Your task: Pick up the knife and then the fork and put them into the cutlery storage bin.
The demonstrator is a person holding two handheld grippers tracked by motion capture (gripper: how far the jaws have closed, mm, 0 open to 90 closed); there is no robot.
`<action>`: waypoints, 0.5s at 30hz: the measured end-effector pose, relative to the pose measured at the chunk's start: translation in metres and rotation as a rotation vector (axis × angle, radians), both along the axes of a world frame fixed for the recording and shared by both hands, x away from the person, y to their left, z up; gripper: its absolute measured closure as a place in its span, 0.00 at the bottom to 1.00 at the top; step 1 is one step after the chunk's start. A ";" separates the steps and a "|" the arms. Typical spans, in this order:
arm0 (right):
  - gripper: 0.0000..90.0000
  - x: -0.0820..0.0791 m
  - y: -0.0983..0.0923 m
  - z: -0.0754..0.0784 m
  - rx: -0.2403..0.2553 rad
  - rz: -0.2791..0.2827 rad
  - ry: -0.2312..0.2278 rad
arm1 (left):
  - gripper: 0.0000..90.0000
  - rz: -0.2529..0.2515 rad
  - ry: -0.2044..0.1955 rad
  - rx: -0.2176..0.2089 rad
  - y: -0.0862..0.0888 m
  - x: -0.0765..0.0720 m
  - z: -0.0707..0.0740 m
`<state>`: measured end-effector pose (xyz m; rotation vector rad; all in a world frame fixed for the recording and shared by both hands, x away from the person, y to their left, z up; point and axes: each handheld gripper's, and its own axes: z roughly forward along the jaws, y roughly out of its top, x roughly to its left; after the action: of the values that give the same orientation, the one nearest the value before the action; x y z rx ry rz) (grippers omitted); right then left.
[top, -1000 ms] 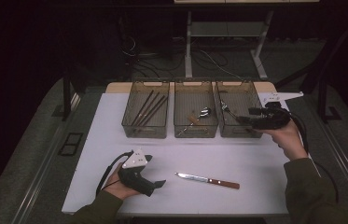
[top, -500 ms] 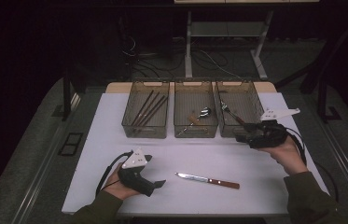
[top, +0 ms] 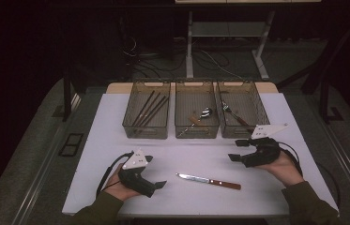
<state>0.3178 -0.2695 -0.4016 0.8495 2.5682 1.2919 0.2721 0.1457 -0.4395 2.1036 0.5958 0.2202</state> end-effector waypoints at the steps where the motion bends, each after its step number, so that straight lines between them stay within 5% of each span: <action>1: 0.37 -0.002 0.001 -0.001 -0.002 0.005 0.003 | 0.00 -0.001 0.000 0.002 0.000 0.000 0.000; 15: 0.40 -0.022 0.032 -0.018 -0.061 0.147 0.057 | 0.00 0.000 -0.001 0.000 0.000 0.000 0.000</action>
<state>0.2954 -0.2372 -0.4196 0.7087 2.7450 1.2361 0.2719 0.1457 -0.4392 2.1040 0.5951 0.2209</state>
